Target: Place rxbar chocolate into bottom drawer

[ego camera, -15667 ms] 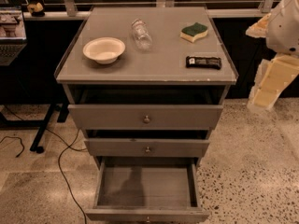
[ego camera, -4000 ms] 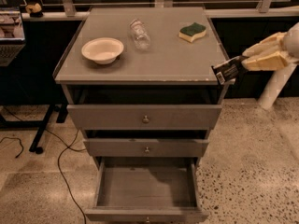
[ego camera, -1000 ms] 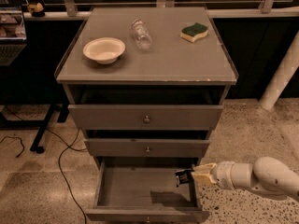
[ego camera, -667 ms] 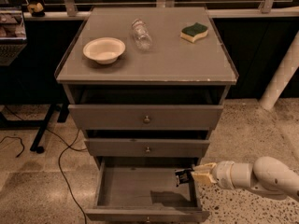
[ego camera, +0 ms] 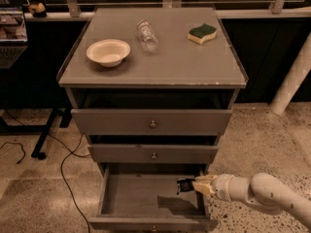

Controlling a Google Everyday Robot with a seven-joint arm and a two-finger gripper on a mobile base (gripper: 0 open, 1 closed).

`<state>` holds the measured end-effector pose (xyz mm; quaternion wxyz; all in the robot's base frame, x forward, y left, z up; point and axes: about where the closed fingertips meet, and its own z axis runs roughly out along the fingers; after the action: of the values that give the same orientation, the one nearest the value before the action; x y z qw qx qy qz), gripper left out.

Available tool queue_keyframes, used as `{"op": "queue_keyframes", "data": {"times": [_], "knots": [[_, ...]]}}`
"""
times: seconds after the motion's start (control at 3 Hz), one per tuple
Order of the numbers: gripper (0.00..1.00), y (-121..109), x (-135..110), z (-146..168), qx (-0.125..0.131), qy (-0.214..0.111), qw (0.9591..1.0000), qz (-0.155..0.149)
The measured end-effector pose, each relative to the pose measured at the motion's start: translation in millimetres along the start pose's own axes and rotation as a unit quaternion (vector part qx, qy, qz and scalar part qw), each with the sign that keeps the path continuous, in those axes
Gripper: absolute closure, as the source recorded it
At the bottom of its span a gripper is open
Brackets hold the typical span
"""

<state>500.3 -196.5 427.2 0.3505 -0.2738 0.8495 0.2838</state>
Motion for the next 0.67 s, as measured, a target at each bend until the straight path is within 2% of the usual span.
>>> {"op": "queue_keyframes", "data": {"times": [0.33, 0.67], "knots": [[1.00, -11.2, 17.3, 43.5, -0.016, 0.001, 0.9998, 0.009], [1.00, -19.6, 34.4, 86.8, -0.034, 0.019, 0.9991, 0.018]]}}
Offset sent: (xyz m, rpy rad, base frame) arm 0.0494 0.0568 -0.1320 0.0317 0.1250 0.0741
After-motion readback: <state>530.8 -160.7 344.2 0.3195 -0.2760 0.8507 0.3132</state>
